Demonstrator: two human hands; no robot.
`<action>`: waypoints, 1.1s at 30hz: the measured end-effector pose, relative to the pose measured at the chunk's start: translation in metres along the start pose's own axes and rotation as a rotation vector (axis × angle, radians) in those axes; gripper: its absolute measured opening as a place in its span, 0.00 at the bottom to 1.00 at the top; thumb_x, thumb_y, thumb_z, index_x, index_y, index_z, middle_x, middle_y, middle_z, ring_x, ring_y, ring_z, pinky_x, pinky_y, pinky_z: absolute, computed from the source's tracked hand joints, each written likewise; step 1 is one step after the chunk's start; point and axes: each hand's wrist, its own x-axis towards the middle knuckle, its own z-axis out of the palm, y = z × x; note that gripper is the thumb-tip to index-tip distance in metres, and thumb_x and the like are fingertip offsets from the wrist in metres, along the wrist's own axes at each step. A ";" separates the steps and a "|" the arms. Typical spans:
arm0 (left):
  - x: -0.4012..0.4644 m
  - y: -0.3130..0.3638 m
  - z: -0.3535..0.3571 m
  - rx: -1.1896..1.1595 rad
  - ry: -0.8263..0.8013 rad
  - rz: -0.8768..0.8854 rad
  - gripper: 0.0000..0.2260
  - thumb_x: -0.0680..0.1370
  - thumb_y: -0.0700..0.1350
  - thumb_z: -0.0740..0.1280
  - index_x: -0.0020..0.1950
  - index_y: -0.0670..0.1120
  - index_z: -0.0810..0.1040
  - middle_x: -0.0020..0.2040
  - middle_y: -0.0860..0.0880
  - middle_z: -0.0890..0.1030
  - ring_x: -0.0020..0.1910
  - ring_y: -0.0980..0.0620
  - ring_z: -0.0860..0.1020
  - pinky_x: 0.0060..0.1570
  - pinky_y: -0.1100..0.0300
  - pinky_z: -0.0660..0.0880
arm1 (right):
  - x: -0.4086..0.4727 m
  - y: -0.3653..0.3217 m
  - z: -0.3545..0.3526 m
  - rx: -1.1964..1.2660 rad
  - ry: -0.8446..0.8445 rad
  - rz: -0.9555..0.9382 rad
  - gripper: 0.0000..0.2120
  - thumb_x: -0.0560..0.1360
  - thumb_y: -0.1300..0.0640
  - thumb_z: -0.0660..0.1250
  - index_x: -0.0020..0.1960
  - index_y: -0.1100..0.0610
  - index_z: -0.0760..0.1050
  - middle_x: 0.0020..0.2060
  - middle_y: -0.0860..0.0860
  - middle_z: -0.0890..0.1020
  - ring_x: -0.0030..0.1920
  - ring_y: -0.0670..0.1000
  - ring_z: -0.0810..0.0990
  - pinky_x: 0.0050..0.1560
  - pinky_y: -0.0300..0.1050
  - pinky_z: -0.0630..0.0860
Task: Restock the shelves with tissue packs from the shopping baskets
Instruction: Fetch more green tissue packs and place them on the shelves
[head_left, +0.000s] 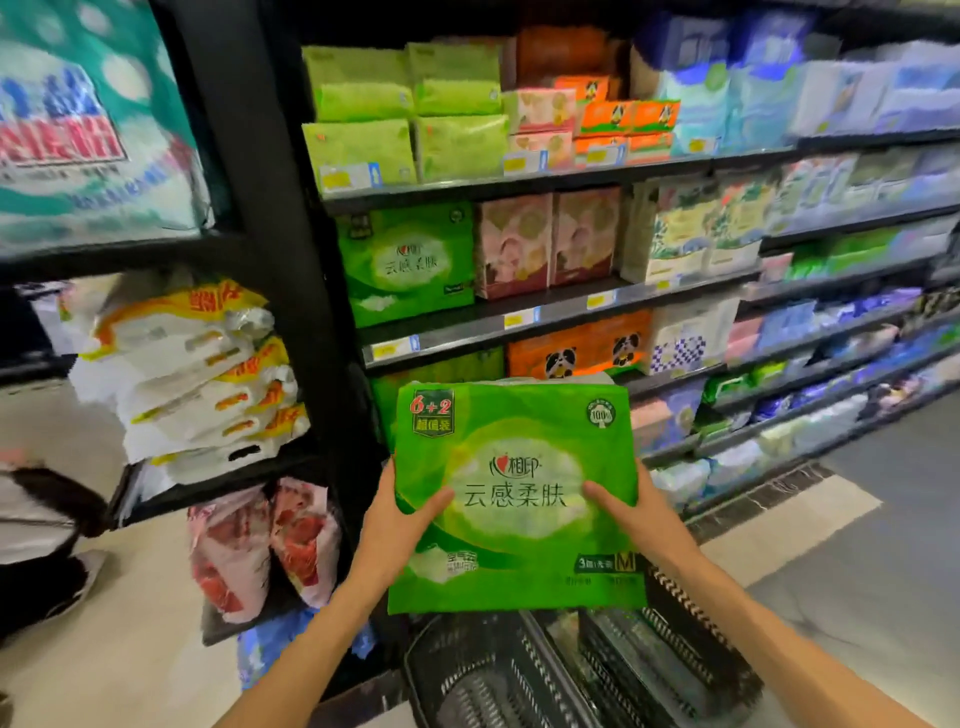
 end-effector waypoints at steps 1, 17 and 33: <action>0.011 0.004 -0.001 0.006 0.028 0.004 0.42 0.69 0.62 0.78 0.79 0.58 0.63 0.62 0.62 0.81 0.57 0.67 0.80 0.63 0.52 0.77 | 0.018 -0.003 0.000 -0.002 -0.023 -0.012 0.27 0.75 0.45 0.74 0.70 0.41 0.66 0.58 0.36 0.80 0.50 0.33 0.82 0.47 0.31 0.79; 0.179 0.086 -0.050 0.117 0.301 0.220 0.45 0.69 0.59 0.77 0.81 0.56 0.59 0.68 0.60 0.75 0.66 0.59 0.75 0.66 0.55 0.74 | 0.250 -0.099 0.034 0.080 -0.086 -0.332 0.37 0.73 0.44 0.75 0.77 0.48 0.64 0.61 0.40 0.81 0.55 0.35 0.81 0.49 0.34 0.80; 0.311 0.109 -0.043 0.261 0.677 0.281 0.46 0.69 0.55 0.81 0.79 0.51 0.58 0.68 0.49 0.70 0.70 0.51 0.70 0.72 0.48 0.69 | 0.424 -0.149 0.052 0.114 -0.114 -0.632 0.40 0.73 0.56 0.79 0.76 0.51 0.59 0.59 0.33 0.76 0.56 0.27 0.77 0.53 0.22 0.71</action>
